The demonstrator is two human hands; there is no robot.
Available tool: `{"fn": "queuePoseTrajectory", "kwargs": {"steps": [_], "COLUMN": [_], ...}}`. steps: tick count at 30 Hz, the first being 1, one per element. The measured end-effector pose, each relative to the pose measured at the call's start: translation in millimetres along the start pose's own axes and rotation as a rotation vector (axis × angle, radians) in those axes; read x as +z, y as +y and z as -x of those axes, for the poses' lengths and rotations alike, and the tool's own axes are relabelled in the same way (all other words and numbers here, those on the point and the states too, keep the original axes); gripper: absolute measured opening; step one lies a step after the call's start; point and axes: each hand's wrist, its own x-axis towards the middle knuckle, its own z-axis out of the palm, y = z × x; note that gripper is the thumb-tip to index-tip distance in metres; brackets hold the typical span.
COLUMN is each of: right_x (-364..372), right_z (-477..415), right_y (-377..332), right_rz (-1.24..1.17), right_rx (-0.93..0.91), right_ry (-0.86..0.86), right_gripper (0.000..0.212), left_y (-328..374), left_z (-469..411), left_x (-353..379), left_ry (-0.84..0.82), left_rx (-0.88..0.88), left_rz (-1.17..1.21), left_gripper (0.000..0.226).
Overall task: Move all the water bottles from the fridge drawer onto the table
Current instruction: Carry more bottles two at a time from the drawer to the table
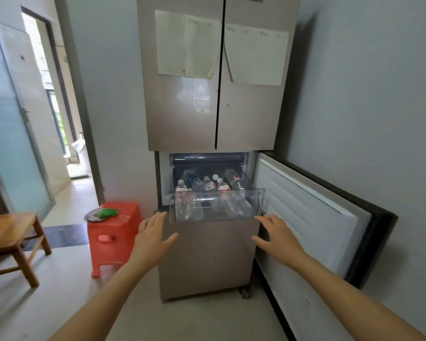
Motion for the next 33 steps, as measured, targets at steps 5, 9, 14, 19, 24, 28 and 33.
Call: {"fn": "queuePoseTrajectory", "kwargs": {"steps": [5, 9, 14, 19, 24, 28, 33], "right_x": [11, 20, 42, 61, 73, 78, 102], "right_z": [-106, -185, -246, -303, -374, -419, -444], "right_y": [32, 52, 65, 80, 97, 105, 119], "right_rz": [-0.113, -0.208, -0.262, -0.308, -0.308, -0.303, -0.300], "right_rx": [-0.012, -0.012, 0.009, 0.077, 0.164, 0.263, 0.370], "right_ry": [-0.009, -0.036, -0.076, -0.104, -0.080, -0.063, -0.133], "right_gripper": [0.061, 0.059, 0.060, 0.061, 0.047, 0.044, 0.043], "left_y": [19, 24, 11, -2, -14, -15, -4], "left_z": [-99, -165, -216, -281, -362, -414, -445], "left_x": [36, 57, 72, 92, 117, 147, 203], "left_ry": [-0.003, 0.000, 0.002, -0.060, -0.122, -0.272, -0.469], "left_rx": [0.006, -0.026, -0.056, -0.037, 0.001, 0.028, 0.027], "left_rz": [0.001, 0.049, 0.046, 0.041, 0.106, 0.109, 0.152], "left_gripper": [0.063, 0.064, 0.057, 0.043, 0.031, 0.028, 0.031]}}
